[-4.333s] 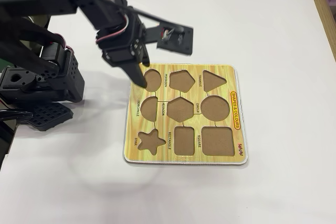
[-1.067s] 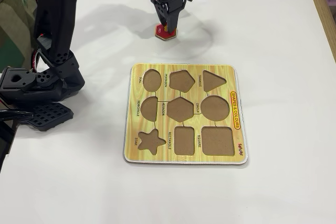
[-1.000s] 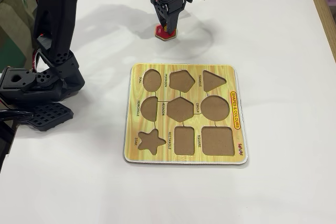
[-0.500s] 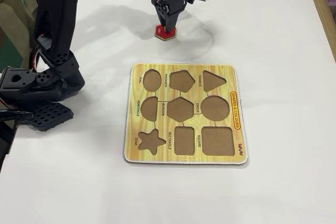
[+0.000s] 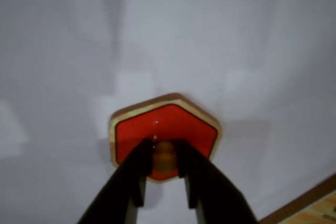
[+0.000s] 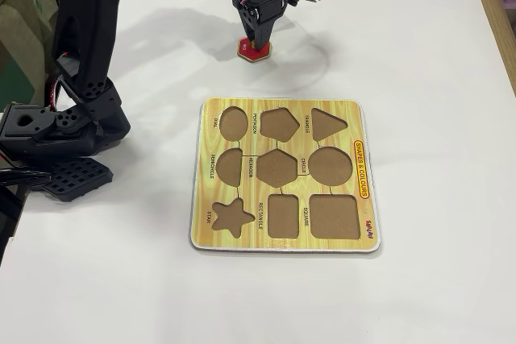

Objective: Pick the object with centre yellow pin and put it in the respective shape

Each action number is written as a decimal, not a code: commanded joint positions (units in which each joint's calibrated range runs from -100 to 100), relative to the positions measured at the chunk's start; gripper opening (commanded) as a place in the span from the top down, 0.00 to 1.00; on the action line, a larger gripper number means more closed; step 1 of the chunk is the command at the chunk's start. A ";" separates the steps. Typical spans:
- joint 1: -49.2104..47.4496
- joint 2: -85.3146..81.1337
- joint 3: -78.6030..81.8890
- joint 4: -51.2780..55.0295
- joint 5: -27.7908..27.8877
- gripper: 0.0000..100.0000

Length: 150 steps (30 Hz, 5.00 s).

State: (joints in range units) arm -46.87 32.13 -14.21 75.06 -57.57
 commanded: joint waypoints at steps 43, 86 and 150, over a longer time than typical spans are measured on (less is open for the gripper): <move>42.76 -19.75 8.99 7.74 15.31 0.99; 53.51 -22.76 21.58 -3.50 29.06 0.99; 49.80 -16.73 23.02 -7.73 28.80 0.99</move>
State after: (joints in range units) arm 3.27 18.13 7.46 67.61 -27.87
